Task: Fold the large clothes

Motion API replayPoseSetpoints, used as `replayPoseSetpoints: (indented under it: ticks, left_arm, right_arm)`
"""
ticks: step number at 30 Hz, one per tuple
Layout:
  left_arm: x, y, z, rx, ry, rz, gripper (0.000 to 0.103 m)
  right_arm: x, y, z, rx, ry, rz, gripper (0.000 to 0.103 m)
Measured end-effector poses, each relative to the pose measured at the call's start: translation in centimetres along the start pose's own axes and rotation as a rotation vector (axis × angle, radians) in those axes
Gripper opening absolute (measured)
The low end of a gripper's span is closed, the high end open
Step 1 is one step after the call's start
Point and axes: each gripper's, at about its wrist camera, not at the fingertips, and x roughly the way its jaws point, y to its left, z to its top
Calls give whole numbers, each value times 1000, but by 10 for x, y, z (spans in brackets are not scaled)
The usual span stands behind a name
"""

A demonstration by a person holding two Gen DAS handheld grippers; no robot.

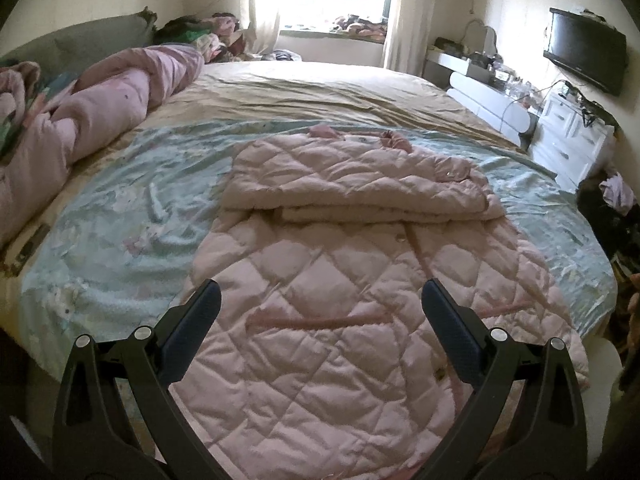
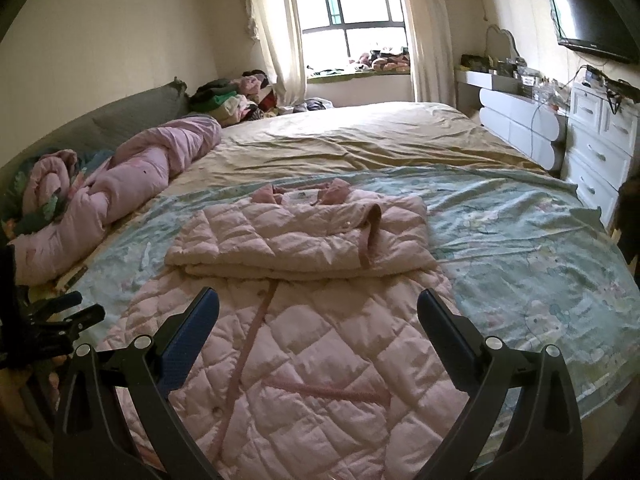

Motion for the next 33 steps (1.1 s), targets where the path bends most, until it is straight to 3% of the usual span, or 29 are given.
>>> replayPoseSetpoints:
  ticks: [33]
  left_arm:
    - [4,68,-57,-106,127,85,94]
  right_arm:
    - [27,-41,-76,58,203,-68,99]
